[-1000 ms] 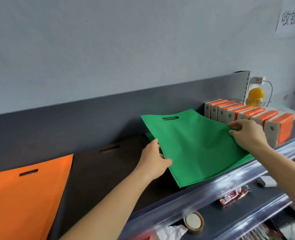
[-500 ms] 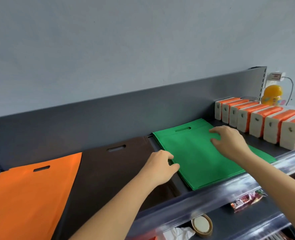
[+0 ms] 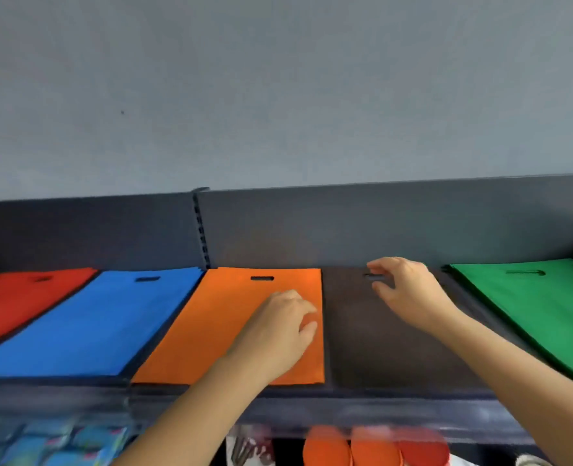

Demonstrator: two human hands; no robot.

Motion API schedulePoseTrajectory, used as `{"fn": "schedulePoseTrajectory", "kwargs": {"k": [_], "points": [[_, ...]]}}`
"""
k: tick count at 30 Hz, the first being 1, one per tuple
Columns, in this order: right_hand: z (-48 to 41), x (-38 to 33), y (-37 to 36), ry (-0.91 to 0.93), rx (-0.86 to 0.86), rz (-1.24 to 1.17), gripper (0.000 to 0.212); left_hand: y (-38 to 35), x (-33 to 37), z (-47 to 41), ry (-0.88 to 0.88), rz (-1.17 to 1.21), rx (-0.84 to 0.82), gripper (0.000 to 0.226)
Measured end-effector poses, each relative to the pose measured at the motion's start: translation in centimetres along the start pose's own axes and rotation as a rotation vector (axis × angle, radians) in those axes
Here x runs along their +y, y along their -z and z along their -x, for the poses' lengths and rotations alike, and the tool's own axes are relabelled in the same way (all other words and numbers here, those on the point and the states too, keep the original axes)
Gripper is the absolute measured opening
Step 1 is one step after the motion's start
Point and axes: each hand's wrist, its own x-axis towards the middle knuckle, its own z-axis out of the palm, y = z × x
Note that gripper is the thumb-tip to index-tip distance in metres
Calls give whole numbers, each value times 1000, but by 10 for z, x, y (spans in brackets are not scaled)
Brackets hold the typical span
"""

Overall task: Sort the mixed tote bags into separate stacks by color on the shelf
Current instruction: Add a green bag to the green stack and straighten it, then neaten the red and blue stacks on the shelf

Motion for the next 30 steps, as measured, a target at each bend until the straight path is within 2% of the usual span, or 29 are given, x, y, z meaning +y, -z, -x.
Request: {"fn": "schedulePoseTrajectory", "kwargs": {"k": [3,9,12,17,22,30], "points": [[-1,-78,-36,64,-66,-6,35,44,-74,61,128,-77,28,37],[5,-247,-114,257,-199,29,39,152,-227,202,358,-395,31,40],[9,-327,-147,327,-257,14,40,204,-286,273,513,-455,55,40],[18,-443,-196,459,-291,-35,40,266,-349,361,688,-508,72,44],[16,-542,-245,598,-331,-84,41,296,-393,421,794,-529,134,43],[-18,-654,-320,760,-369,-180,38,317,-476,444,860,-573,130,44]]}}
